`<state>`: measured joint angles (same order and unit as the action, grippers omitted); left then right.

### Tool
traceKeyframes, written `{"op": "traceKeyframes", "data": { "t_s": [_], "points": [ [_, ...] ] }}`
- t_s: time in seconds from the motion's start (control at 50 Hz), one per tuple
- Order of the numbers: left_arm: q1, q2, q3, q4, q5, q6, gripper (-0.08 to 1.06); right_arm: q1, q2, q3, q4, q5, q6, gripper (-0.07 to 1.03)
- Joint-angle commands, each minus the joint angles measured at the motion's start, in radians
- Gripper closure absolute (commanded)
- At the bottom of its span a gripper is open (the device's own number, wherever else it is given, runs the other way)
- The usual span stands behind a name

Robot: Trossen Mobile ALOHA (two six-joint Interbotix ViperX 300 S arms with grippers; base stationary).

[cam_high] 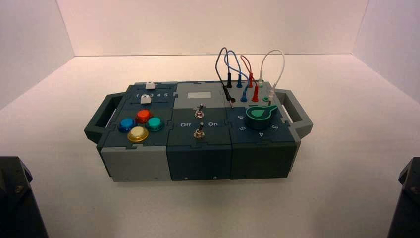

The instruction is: Move the box to the right.

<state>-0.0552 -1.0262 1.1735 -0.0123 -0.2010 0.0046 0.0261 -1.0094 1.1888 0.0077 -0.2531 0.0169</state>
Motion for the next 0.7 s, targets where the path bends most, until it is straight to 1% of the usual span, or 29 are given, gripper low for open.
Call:
{"op": "traceKeyframes", "data": {
  "t_s": [0.02, 0.26, 0.42, 0.44, 0.48, 0.5, 0.52, 0.54, 0.58, 0.6, 0.66, 0.68, 0.7],
  "points": [
    [-0.002, 0.006, -0.018, -0.002, -0.002, 0.003, 1.01, 0.006, 0.002, -0.018, 0.003, -0.005, 0.005, 0.99],
    [-0.006, 0.009, -0.02, -0.002, 0.006, 0.003, 1.01, 0.006, 0.003, -0.02, 0.005, -0.003, 0.008, 0.99],
    [-0.008, 0.014, -0.023, -0.006, 0.02, -0.005, 1.01, 0.009, 0.005, -0.018, 0.005, -0.003, 0.012, 0.99],
    [-0.015, 0.017, -0.032, -0.023, 0.057, -0.011, 1.01, 0.017, 0.008, -0.017, 0.005, 0.005, 0.017, 0.99],
    [-0.026, 0.021, -0.041, -0.031, 0.091, -0.017, 1.01, 0.026, 0.012, -0.02, 0.005, 0.014, 0.017, 0.99],
    [-0.043, 0.034, -0.074, -0.04, 0.172, -0.023, 1.01, 0.043, 0.021, -0.025, 0.005, 0.032, 0.017, 0.99],
    [-0.055, 0.058, -0.127, -0.041, 0.304, -0.031, 1.01, 0.061, 0.041, -0.032, 0.006, 0.052, 0.017, 0.99],
    [-0.058, 0.081, -0.172, -0.043, 0.407, -0.035, 1.01, 0.072, 0.058, -0.038, 0.009, 0.069, 0.017, 0.99],
    [-0.06, 0.114, -0.216, -0.044, 0.518, -0.04, 1.01, 0.08, 0.074, -0.044, 0.014, 0.086, 0.017, 0.99],
    [-0.06, 0.123, -0.229, -0.044, 0.545, -0.041, 1.01, 0.084, 0.086, -0.049, 0.015, 0.097, 0.017, 0.99],
    [-0.063, 0.178, -0.298, -0.044, 0.71, -0.048, 1.01, 0.098, 0.118, -0.063, 0.023, 0.133, 0.017, 0.99],
    [-0.063, 0.186, -0.308, -0.044, 0.736, -0.048, 1.01, 0.1, 0.123, -0.064, 0.023, 0.141, 0.017, 0.99],
    [-0.066, 0.204, -0.33, -0.044, 0.79, -0.048, 1.01, 0.101, 0.132, -0.069, 0.023, 0.155, 0.017, 0.99]
  ]
}}
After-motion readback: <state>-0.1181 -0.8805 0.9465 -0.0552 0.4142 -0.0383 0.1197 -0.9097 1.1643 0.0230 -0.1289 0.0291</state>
